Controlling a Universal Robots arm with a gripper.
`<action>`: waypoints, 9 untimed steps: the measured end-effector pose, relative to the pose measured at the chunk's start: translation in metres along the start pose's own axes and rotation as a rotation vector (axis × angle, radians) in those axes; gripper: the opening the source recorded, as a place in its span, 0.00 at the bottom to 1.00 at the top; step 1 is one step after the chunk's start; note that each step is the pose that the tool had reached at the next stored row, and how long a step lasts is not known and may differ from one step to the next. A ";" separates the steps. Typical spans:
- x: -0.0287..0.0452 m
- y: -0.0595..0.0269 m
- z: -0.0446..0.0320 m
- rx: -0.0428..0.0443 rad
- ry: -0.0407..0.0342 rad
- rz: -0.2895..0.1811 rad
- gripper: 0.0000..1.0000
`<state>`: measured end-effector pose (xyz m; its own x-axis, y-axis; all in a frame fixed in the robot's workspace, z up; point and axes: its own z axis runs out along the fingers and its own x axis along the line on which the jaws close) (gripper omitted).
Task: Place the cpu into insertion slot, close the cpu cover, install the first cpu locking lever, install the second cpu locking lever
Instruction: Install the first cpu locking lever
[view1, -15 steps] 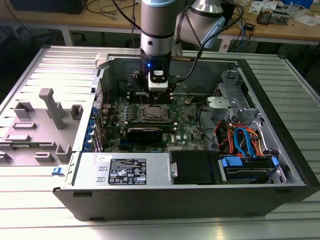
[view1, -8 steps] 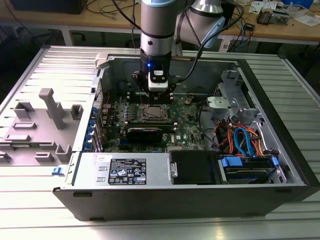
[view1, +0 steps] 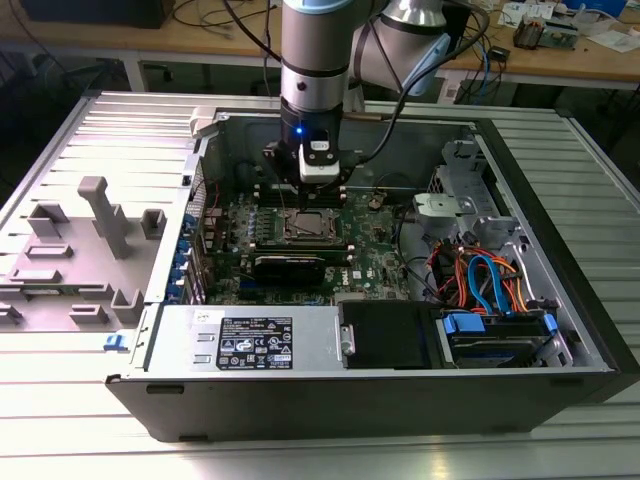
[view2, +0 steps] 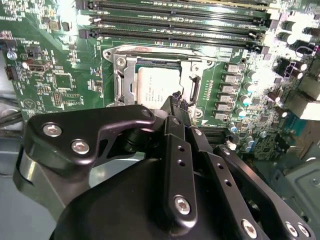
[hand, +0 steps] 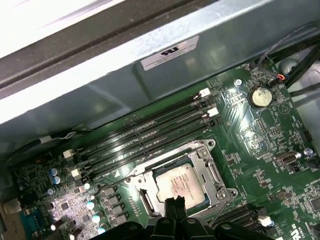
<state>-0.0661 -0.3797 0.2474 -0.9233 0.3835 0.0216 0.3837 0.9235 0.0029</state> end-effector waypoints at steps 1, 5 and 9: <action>0.0001 0.0000 0.0000 0.0003 0.0001 -0.012 0.11; 0.0002 -0.0001 0.0000 0.0020 0.0003 -0.095 0.11; 0.0002 -0.0001 0.0000 0.0047 0.0007 -0.217 0.11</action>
<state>-0.0664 -0.3797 0.2474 -0.9842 0.1760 0.0217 0.1761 0.9844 0.0029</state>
